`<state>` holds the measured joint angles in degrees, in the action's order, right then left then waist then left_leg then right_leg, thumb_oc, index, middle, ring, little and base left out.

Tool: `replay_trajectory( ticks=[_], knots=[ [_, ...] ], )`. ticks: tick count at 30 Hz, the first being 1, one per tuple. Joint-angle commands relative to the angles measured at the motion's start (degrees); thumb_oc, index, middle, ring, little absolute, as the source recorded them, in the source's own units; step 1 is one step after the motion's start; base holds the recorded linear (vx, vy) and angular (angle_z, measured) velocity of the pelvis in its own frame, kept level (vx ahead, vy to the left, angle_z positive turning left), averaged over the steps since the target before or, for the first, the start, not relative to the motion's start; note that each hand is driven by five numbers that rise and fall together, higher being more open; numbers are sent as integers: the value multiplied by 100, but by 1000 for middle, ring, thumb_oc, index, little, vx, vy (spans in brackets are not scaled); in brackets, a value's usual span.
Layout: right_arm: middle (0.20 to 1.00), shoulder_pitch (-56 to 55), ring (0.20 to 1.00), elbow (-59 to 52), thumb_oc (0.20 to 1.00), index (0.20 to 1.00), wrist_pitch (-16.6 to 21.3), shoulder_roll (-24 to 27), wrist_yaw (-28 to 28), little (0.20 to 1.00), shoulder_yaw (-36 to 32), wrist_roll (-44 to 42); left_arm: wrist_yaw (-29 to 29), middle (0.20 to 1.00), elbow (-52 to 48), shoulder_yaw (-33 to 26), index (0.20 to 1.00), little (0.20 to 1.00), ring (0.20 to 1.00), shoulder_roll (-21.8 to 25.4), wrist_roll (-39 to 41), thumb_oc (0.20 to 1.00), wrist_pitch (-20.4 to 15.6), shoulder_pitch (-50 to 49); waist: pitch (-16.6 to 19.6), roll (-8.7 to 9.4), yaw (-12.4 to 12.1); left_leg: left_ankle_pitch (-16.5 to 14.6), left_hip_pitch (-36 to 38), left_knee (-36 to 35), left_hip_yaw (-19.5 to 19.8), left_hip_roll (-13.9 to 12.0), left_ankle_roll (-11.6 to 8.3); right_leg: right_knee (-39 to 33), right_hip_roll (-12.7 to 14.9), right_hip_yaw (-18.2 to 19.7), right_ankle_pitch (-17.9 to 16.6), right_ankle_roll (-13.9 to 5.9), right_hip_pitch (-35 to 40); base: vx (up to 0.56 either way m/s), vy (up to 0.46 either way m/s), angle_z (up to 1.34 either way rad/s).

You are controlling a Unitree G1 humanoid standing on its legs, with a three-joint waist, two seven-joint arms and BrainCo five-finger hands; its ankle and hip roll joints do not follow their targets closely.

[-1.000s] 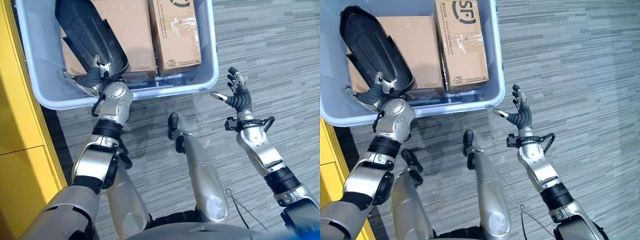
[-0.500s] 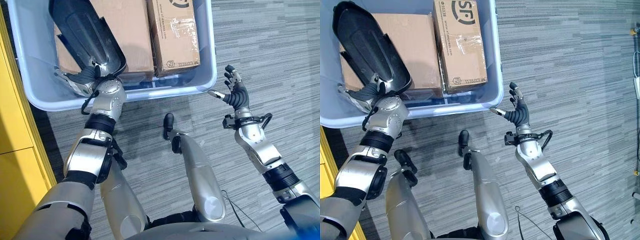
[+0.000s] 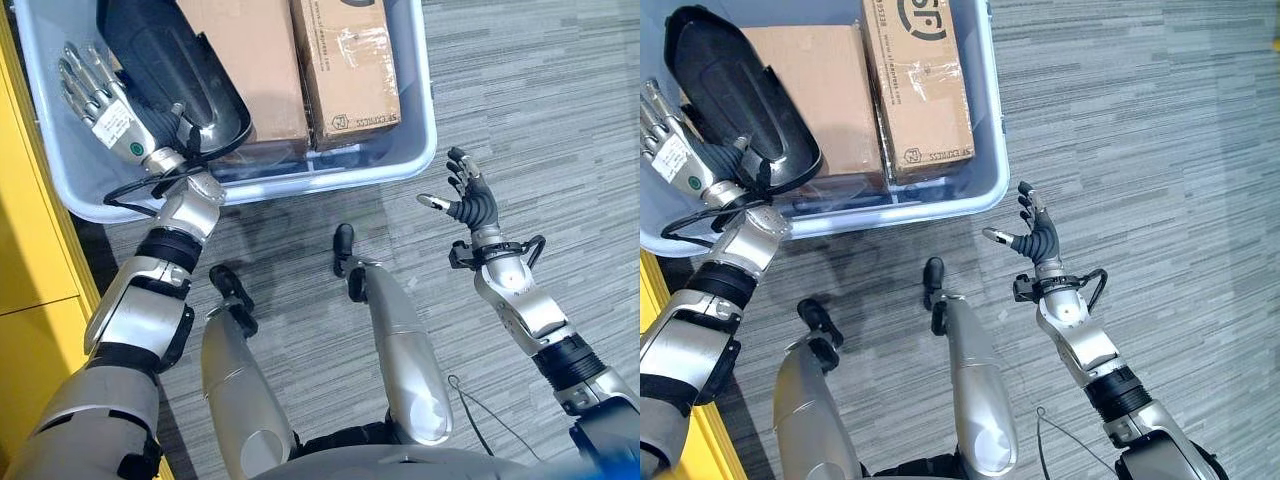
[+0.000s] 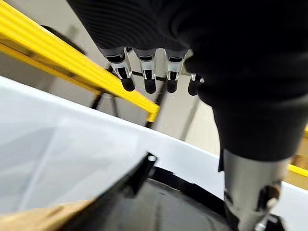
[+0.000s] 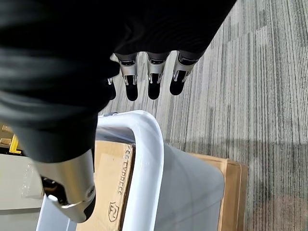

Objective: Move parts from the plastic box to the shelf.

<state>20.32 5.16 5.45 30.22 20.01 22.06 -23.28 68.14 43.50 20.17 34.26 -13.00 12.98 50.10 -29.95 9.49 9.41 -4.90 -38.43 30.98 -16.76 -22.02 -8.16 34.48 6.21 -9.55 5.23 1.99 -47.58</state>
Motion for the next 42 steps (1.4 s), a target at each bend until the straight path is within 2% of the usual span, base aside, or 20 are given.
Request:
replay_trajectory(
  ticks=[1,3,5,6,9,12,13,14,15,16,18,23,28,33,35,38,39,40,42],
  knots=[
    [1000,14,1000,-144,1000,1000,292,38,77,1000,-141,372,195,1000,-131,-250,1000,1000,1000,-12,297,1000,-335,-118,16,72,-155,-26,-544,479,260,25,-32,-164,227,-206,207,-502,375,0,0,0],
    [1000,25,1000,-80,1000,1000,307,11,86,1000,-158,415,106,1000,-104,-332,1000,1000,1000,-99,814,1000,-504,-119,16,75,-155,-8,-578,476,275,16,-39,-165,242,-220,200,-510,348,-22,-19,4],
    [1000,61,1000,-69,1000,1000,272,6,90,1000,-160,448,40,1000,-77,-389,1000,1000,1000,-139,921,1000,-564,-83,16,90,-156,-20,-610,483,290,14,-41,-156,241,-231,197,-511,324,-17,-27,4],
    [1000,89,1000,-91,1000,1000,232,16,100,1000,-173,481,-18,1000,-56,-443,1000,1000,1000,-189,1533,1000,-701,-36,16,116,-157,-28,-637,501,308,3,-42,-141,242,-243,196,-511,309,-8,-34,4],
    [1000,152,1000,-100,1000,1000,151,-17,125,1000,-171,524,107,1000,-19,-675,1000,1000,1000,-369,2192,1000,-989,50,16,173,-163,-48,-698,558,355,-15,-54,-99,223,-266,213,-512,283,-4,-53,3],
    [1000,173,1000,-137,1000,1000,88,-123,164,1000,-180,526,615,1000,-74,-944,1000,1000,1000,-589,2762,1000,-1259,107,16,286,-176,-74,-724,581,413,-21,-74,-133,176,-310,202,-538,323,10,-108,5],
    [1000,170,1000,-141,1000,1000,91,-138,169,1000,-179,521,634,1000,-86,-968,1000,1000,1000,-598,2753,1000,-1263,101,16,300,-178,-75,-725,580,417,-23,-77,-144,169,-316,196,-543,330,14,-114,12],
    [1000,148,1000,-155,1000,1000,137,-185,170,1000,-190,485,627,1000,-107,-980,1000,1000,1000,-585,2321,1000,-1123,107,16,368,-183,-69,-722,561,425,-44,-92,-192,148,-347,167,-564,366,15,-106,11],
    [1000,110,1000,-195,1000,1000,176,-173,126,1000,-215,451,522,1000,-93,-902,1000,1000,1000,-548,2229,1000,-901,155,16,423,-170,-54,-717,546,421,-83,-94,-191,134,-363,150,-573,375,13,-95,6],
    [1000,103,1000,-205,1000,1000,175,-168,118,1000,-223,442,516,1000,-90,-890,1000,1000,1000,-537,2234,1000,-887,168,16,429,-168,-53,-714,543,418,-88,-93,-194,132,-365,149,-574,379,12,-37,1],
    [1000,108,1000,-246,1000,1000,149,-77,101,1000,-227,392,83,1000,15,-654,1000,1000,1000,-392,1717,1000,-624,373,16,470,-121,-59,-716,550,395,-108,-80,-181,107,-374,140,-561,365,0,0,0],
    [1000,138,1000,-269,1000,1000,147,-22,123,1000,-189,495,-111,1000,76,-341,1000,1000,1000,-297,901,1000,-506,521,16,440,-70,-74,-712,565,357,-104,-70,-190,91,-314,137,-535,343,2,24,0],
    [1000,213,1000,-268,1000,1000,172,8,97,1000,-118,688,-331,1000,133,-74,1000,1000,1000,-258,528,1000,-332,589,16,400,-50,-84,-714,578,327,-84,-67,-213,99,-285,117,-530,326,1,24,-1],
    [1000,282,1000,-236,1000,1000,130,-13,126,1000,-60,662,-416,1000,212,-3,1000,1000,1000,-338,885,1000,-330,555,16,364,-40,-97,-773,618,340,-59,-64,-223,110,-251,97,-528,265,-1,6,0],
    [1000,335,1000,-193,1000,1000,140,-57,171,1000,-53,773,-381,1000,283,-88,1000,1000,1000,-450,1843,1000,-356,546,16,358,-40,-100,-803,633,351,-49,-64,-236,116,-240,87,-534,238,-4,-2,-2],
    [1000,397,1000,-135,1000,1000,107,-150,242,1000,-16,874,-259,1000,366,-320,1000,1000,1000,-629,2163,1000,-551,493,16,372,-51,-125,-845,664,389,-31,-71,-234,112,-242,96,-546,214,0,-20,-4],
    [1000,401,1000,-135,1000,1000,97,-154,268,1000,-16,868,-165,1000,369,-374,1000,1000,1000,-677,2457,1000,-617,502,16,388,-59,-126,-857,676,404,-32,-73,-231,113,-251,94,-548,218,7,-68,-1],
    [1000,405,1000,-147,1000,1000,67,-172,324,1000,-32,823,273,1000,317,-512,1000,1000,1000,-757,2517,1000,-784,503,16,418,-61,-141,-885,688,431,-21,-75,-234,104,-262,95,-564,209,12,-89,2],
    [1000,365,1000,-173,1000,1000,122,-194,358,1000,-50,819,809,1000,241,-625,1000,1000,1000,-764,2291,1000,-1087,500,16,469,-71,-142,-899,664,464,-9,-85,-270,83,-273,84,-577,224,12,-85,6]
  ],
)
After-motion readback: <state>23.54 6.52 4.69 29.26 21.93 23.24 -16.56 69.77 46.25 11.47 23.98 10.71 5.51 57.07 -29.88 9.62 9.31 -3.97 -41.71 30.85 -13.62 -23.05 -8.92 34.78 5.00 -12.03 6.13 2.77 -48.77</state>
